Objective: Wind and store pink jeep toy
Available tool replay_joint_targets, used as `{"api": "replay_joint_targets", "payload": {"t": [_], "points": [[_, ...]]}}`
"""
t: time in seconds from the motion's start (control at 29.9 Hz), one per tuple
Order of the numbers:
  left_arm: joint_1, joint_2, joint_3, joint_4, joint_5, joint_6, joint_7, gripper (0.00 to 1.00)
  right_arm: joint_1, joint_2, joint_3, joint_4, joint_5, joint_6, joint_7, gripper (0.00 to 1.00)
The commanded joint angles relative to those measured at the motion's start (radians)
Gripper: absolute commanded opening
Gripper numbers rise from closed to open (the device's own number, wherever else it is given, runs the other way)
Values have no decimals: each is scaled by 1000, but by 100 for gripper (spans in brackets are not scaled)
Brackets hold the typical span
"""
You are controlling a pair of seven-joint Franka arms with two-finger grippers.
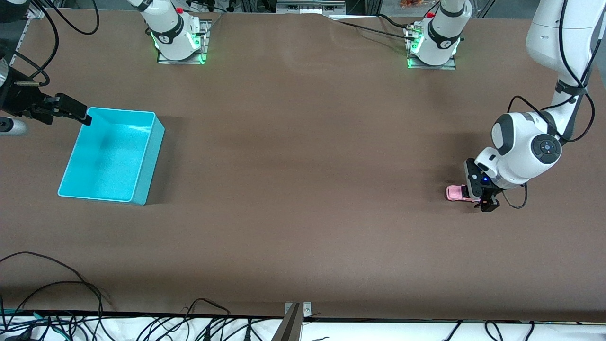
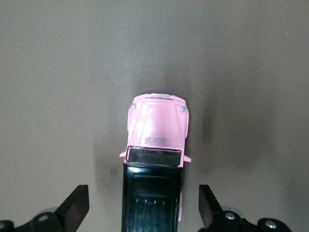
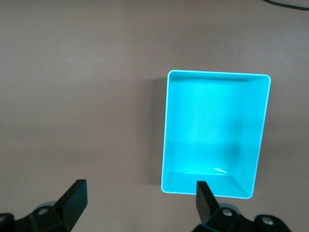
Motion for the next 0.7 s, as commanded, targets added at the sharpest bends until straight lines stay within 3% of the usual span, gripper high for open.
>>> {"api": "replay_joint_targets", "payload": {"t": [0.0, 0.07, 0.3, 0.37, 0.4, 0.67], "points": [[6, 7, -4, -21, 26, 31, 12, 99, 0, 2, -2, 14, -15, -15, -13, 100], [6, 5, -5, -26, 26, 31, 10, 89, 0, 2, -2, 14, -15, -15, -13, 100], [4, 5, -6, -27, 26, 31, 13, 30, 0, 2, -2, 14, -15, -15, -12, 100], [1, 5, -4, -27, 27, 28, 21, 7, 0, 2, -2, 14, -15, -15, -13, 100], [-1, 7, -5, -27, 27, 28, 35, 0, 0, 2, -2, 14, -15, -15, -12, 100], [2, 22, -6, -21, 26, 28, 63, 0, 0, 2, -2, 14, -15, -15, -13, 100]]}}
